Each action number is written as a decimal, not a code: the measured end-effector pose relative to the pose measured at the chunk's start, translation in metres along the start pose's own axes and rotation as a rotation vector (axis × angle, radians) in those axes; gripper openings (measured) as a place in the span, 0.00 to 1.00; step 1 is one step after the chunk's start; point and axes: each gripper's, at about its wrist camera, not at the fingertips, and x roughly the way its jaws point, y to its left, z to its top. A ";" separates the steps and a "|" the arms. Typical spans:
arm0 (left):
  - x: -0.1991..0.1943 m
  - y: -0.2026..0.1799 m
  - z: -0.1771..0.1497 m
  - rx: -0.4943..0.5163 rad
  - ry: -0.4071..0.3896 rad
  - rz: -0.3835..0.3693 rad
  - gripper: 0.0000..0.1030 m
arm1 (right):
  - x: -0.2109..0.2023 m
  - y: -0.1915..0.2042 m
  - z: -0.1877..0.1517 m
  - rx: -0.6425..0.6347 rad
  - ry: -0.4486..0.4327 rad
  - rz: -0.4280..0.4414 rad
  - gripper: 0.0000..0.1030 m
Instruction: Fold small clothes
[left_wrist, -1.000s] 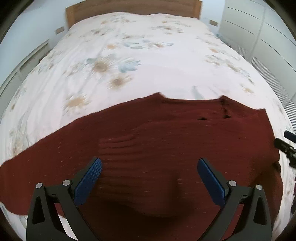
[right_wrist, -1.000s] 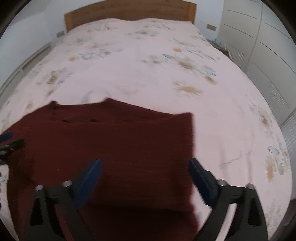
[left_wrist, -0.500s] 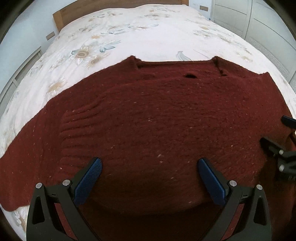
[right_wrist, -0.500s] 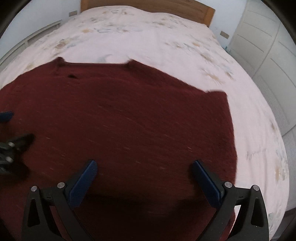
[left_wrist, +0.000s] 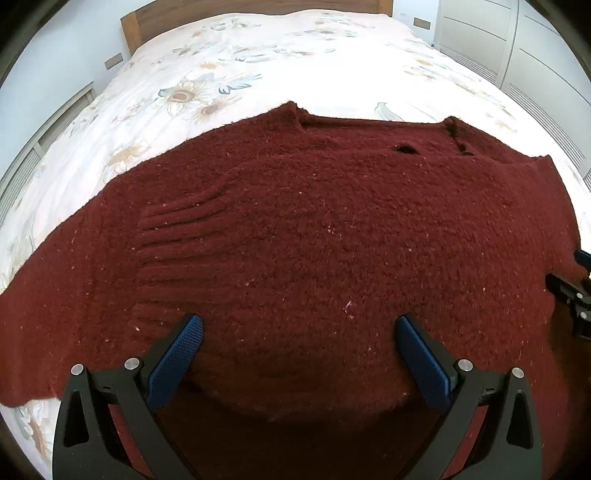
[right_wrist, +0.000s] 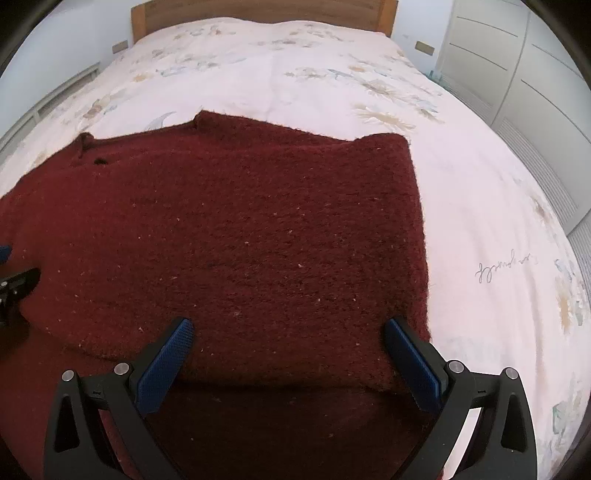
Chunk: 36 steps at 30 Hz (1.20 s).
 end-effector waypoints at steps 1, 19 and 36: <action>0.001 0.000 0.001 0.001 0.002 -0.001 1.00 | 0.001 -0.001 0.001 0.002 0.006 0.002 1.00; -0.052 0.120 -0.004 -0.281 0.043 0.041 0.99 | -0.054 -0.026 -0.005 0.069 0.018 0.009 1.00; -0.072 0.347 -0.073 -0.928 0.093 0.263 0.99 | -0.081 -0.034 -0.020 0.137 0.003 -0.005 1.00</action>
